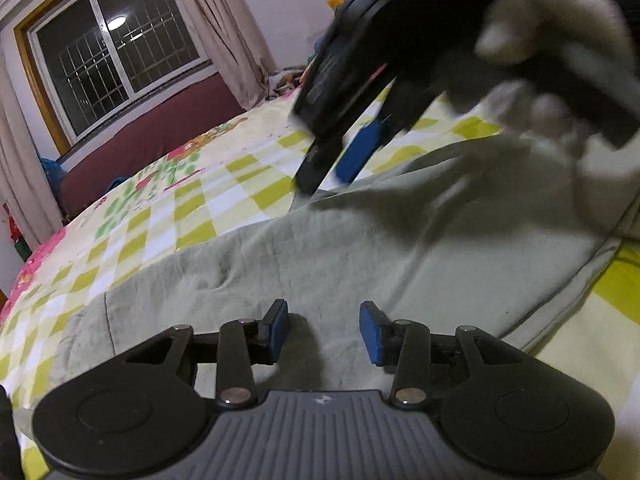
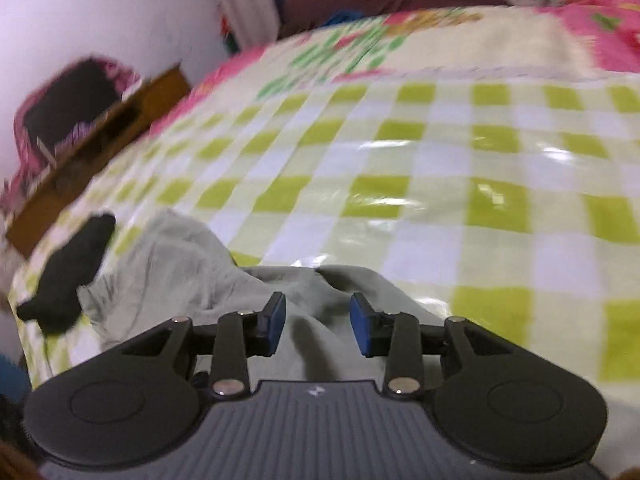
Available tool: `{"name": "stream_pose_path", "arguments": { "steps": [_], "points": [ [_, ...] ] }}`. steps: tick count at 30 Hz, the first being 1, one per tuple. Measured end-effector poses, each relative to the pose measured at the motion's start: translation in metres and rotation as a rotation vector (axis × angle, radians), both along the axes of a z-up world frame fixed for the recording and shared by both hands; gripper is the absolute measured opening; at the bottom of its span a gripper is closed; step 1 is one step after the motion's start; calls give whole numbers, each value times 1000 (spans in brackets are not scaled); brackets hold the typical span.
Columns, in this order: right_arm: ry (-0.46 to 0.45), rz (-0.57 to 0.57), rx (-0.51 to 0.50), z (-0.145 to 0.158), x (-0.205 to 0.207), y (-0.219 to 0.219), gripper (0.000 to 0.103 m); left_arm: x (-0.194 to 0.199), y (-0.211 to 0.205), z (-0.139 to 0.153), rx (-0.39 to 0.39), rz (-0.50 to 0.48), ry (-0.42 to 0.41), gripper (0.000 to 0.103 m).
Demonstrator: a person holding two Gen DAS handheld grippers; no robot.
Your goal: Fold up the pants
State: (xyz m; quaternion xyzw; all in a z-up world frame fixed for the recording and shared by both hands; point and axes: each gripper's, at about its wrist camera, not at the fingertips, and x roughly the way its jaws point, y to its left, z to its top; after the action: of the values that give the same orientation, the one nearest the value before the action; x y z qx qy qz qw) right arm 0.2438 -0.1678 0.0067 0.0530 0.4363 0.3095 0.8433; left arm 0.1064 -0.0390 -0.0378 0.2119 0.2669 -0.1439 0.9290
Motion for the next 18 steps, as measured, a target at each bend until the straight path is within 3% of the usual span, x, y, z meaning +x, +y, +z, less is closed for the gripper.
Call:
{"name": "stream_pose_path", "arguments": {
  "steps": [3, 6, 7, 9, 13, 16, 18],
  "points": [
    [14, 48, -54, -8, 11, 18, 37, 0, 5, 0, -34, -10, 0, 56],
    [28, 18, -68, -13, 22, 18, 35, -1, 10, 2, -68, -14, 0, 56],
    [48, -3, -53, -13, 26, 16, 23, -1, 11, 3, -76, -15, -2, 56],
    [64, -51, -16, -11, 30, 6, 10, -2, 13, 3, -88, -14, -6, 57],
    [22, -24, -34, -2, 31, 5, 17, -4, 14, 1, -86, -20, -5, 57],
    [30, 17, -50, -2, 34, 13, 28, -5, 13, 1, -81, -30, -12, 57],
    [51, 48, -71, -5, 39, 18, 30, -4, 13, 1, -82, -32, -12, 57]
  ]
}}
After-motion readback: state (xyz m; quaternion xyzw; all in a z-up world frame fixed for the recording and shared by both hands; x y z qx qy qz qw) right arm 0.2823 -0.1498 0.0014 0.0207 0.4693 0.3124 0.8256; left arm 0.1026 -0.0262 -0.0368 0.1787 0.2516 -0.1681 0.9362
